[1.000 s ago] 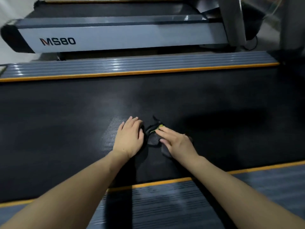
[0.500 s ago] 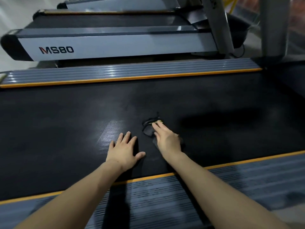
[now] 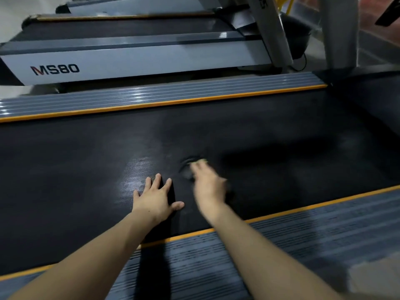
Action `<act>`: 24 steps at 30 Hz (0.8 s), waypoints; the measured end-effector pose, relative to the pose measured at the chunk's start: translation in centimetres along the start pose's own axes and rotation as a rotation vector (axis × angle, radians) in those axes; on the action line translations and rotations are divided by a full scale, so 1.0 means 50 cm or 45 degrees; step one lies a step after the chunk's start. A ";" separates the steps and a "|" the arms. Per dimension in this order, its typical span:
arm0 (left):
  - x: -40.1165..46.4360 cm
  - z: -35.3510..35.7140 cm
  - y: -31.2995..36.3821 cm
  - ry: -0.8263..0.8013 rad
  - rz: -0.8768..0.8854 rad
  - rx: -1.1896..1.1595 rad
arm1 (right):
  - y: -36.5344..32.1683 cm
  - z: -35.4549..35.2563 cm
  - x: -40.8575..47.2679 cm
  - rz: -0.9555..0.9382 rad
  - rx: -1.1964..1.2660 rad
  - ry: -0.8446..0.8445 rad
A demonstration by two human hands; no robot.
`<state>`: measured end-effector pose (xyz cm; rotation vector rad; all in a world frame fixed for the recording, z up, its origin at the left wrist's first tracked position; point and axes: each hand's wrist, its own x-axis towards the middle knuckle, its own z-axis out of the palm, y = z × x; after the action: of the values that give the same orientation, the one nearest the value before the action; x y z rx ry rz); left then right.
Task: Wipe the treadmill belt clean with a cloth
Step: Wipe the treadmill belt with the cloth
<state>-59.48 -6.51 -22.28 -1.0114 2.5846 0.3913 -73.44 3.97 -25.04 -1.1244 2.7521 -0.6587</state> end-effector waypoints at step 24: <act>-0.020 0.013 -0.006 0.007 -0.039 -0.031 | 0.217 -0.135 -0.018 -0.120 -0.022 0.017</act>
<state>-58.43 -5.87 -22.50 -1.0602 2.5717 0.4132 -81.44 13.88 -23.67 -1.2652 2.7351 -0.6561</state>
